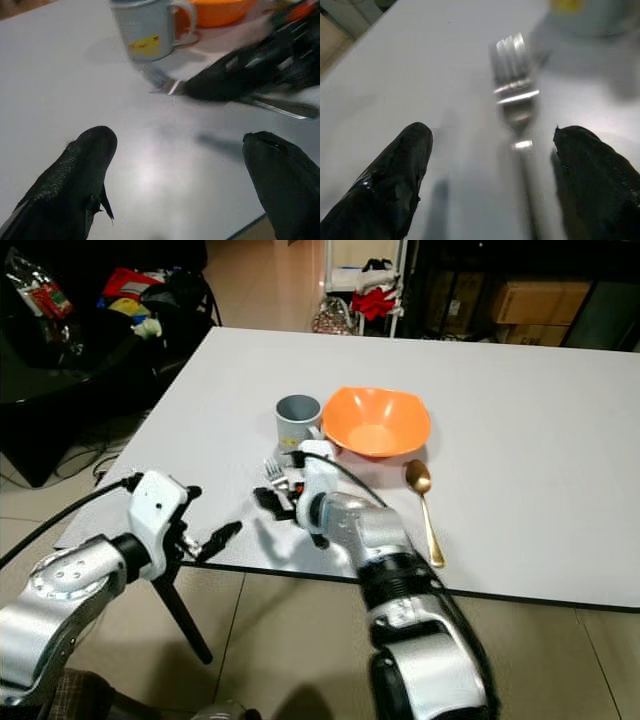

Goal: Setting the table

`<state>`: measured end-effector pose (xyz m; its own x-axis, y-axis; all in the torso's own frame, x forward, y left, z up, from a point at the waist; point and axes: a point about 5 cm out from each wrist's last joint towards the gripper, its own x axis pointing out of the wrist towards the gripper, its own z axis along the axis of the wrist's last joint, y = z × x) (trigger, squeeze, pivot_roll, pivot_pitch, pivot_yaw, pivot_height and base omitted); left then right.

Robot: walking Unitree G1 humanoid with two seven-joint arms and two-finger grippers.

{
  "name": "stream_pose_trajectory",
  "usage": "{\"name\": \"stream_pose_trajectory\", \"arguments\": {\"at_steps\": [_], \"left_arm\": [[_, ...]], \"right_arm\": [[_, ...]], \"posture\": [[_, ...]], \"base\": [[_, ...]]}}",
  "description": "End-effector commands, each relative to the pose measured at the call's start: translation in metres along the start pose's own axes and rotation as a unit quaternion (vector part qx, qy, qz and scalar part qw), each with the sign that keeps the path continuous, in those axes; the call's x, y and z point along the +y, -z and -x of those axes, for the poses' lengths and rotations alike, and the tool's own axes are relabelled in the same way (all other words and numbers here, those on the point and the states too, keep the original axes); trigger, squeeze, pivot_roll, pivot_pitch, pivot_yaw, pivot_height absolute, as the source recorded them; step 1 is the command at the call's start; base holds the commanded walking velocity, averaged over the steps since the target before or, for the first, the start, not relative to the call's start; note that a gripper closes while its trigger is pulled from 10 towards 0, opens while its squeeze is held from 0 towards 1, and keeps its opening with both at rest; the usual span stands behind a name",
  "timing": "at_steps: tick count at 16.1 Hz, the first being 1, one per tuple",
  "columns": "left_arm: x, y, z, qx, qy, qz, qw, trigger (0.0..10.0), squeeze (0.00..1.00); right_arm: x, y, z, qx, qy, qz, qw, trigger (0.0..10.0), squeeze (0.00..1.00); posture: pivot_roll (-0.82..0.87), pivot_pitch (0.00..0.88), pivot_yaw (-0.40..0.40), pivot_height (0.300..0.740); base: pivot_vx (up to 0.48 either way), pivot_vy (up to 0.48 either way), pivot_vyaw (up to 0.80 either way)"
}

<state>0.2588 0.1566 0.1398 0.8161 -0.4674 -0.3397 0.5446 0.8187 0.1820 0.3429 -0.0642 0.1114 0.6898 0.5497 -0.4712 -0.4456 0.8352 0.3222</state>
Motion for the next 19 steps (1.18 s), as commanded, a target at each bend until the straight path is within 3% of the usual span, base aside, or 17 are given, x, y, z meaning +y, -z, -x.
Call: {"name": "stream_pose_trajectory", "arguments": {"at_steps": [1, 2, 3, 4, 7, 8, 9, 10, 13, 19], "left_arm": [[0.007, 0.003, -0.002, 0.014, -0.021, 0.007, 1.000, 10.0, 0.00], [0.008, 0.003, -0.007, 0.016, -0.022, 0.022, 0.999, 10.0, 0.00], [0.009, 0.002, -0.015, 0.010, -0.019, 0.038, 0.999, 10.0, 0.96], [0.009, 0.002, -0.022, 0.009, -0.010, 0.058, 0.998, 10.0, 1.00], [0.016, 0.005, -0.035, 0.030, -0.033, 0.064, 0.997, 10.0, 1.00], [0.013, 0.008, -0.039, 0.043, -0.022, 0.054, 0.997, 10.0, 0.80], [0.010, 0.009, -0.042, 0.055, -0.014, 0.048, 0.997, 10.0, 0.45], [0.009, 0.009, -0.048, 0.059, -0.013, 0.040, 0.997, 10.0, 0.00], [0.016, 0.010, -0.071, 0.072, -0.018, -0.007, 0.997, 10.0, 0.00], [0.011, 0.013, -0.105, 0.103, -0.008, -0.051, 0.993, 10.0, 0.00]], "right_arm": [[-0.006, -0.009, 0.009, -0.014, 0.011, 0.035, 0.999, 10.0, 0.00], [-0.013, -0.011, 0.017, -0.020, 0.023, 0.070, 0.997, 10.0, 0.00], [-0.022, -0.012, 0.029, -0.031, 0.039, 0.113, 0.992, 10.0, 0.00], [-0.028, -0.012, 0.041, -0.042, 0.043, 0.140, 0.988, 10.0, 0.00], [-0.031, -0.003, 0.065, -0.035, 0.028, 0.181, 0.982, 10.0, 0.00], [-0.032, 0.002, 0.072, -0.021, 0.032, 0.206, 0.978, 10.0, 0.00], [-0.034, 0.006, 0.077, -0.014, 0.042, 0.225, 0.973, 10.0, 0.00], [-0.037, 0.007, 0.082, -0.013, 0.057, 0.249, 0.967, 10.0, 0.00], [-0.044, 0.015, 0.070, 0.007, 0.068, 0.302, 0.951, 10.0, 0.00], [-0.041, 0.025, 0.038, 0.031, 0.060, 0.329, 0.942, 10.0, 0.00]], "posture": [[0.16, 0.000, 0.035, 0.740], [0.16, 0.000, 0.037, 0.740], [0.14, 0.000, 0.044, 0.740], [0.14, 0.000, 0.049, 0.740], [0.11, 0.000, 0.066, 0.740], [0.11, 0.000, 0.062, 0.740], [0.11, 0.000, 0.060, 0.740], [0.11, 0.000, 0.060, 0.740], [0.11, 0.000, 0.060, 0.740], [0.10, 0.000, 0.065, 0.740]], "base": [[0.000, 0.000, 0.00], [0.000, 0.000, 0.00], [0.000, 0.000, 0.00], [0.000, 0.000, 0.00], [0.000, 0.000, 0.00], [0.000, 0.000, 0.00], [0.000, 0.000, 0.00], [0.000, 0.000, 0.00], [0.000, 0.000, 0.00], [0.000, 0.000, 0.00]]}}
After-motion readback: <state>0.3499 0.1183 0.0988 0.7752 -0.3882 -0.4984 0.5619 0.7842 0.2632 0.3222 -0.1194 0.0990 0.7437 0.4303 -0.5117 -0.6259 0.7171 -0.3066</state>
